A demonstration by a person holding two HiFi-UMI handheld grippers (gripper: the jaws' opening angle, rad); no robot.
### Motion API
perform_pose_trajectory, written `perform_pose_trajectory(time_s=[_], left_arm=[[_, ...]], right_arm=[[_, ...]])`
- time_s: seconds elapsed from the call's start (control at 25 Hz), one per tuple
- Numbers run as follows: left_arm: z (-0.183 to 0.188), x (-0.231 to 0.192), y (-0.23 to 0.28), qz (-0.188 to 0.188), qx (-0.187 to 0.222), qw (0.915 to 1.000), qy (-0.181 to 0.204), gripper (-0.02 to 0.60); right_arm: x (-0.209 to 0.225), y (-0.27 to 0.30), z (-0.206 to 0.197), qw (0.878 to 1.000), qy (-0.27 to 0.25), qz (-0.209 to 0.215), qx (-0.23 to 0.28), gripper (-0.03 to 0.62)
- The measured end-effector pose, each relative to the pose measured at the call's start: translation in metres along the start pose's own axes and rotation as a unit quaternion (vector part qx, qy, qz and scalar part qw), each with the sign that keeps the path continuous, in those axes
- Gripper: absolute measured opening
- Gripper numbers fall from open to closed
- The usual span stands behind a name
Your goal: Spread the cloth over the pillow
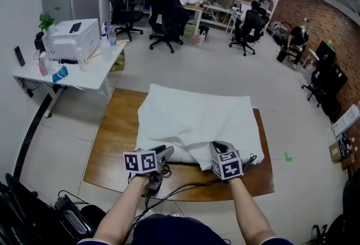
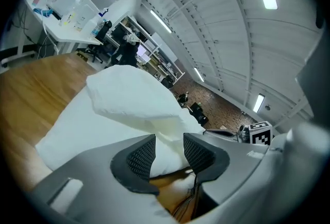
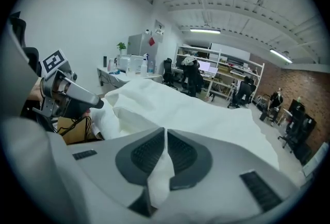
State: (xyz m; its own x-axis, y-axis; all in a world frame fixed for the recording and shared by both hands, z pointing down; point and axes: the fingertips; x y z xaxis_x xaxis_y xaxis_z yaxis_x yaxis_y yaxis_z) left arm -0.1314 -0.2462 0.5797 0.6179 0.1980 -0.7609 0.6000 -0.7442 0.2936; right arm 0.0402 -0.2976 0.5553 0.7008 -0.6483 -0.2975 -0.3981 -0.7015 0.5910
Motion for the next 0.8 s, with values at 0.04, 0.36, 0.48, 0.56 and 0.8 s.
perform_pose_trajectory(time_s=[0.04, 0.36, 0.48, 0.56, 0.8], left_arm=[[0.001, -0.001, 0.004, 0.008, -0.003, 0.9999, 0.008, 0.172], [0.014, -0.021, 0.028, 0.105, -0.021, 0.9901, 0.091, 0.173], [0.018, -0.027, 0.034, 0.118, -0.026, 0.9882, 0.094, 0.173], [0.019, -0.028, 0.038, 0.120, -0.029, 0.9877, 0.096, 0.173], [0.020, -0.044, 0.043, 0.167, -0.033, 0.9784, 0.117, 0.015]], right_arm=[[0.000, -0.002, 0.003, 1.000, 0.004, 0.002, 0.006, 0.034], [0.024, -0.041, 0.027, 0.997, 0.040, -0.010, 0.070, 0.114], [0.032, -0.059, 0.039, 0.994, 0.046, -0.018, 0.095, 0.114], [0.036, -0.071, 0.045, 0.992, 0.052, -0.019, 0.113, 0.114], [0.047, -0.101, 0.053, 0.986, 0.065, -0.028, 0.152, 0.112]])
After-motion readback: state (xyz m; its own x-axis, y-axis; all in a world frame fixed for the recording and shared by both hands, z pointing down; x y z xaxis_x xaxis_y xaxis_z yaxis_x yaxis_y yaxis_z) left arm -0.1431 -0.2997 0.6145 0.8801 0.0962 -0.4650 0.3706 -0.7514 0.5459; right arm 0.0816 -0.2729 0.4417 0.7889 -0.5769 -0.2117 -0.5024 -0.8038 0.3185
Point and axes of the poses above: the fingertips, and each gripper's own axes: y forward along the fingers, x to its right, z out of its top, and after that the axes turned 6 degrees about -y, right-handed
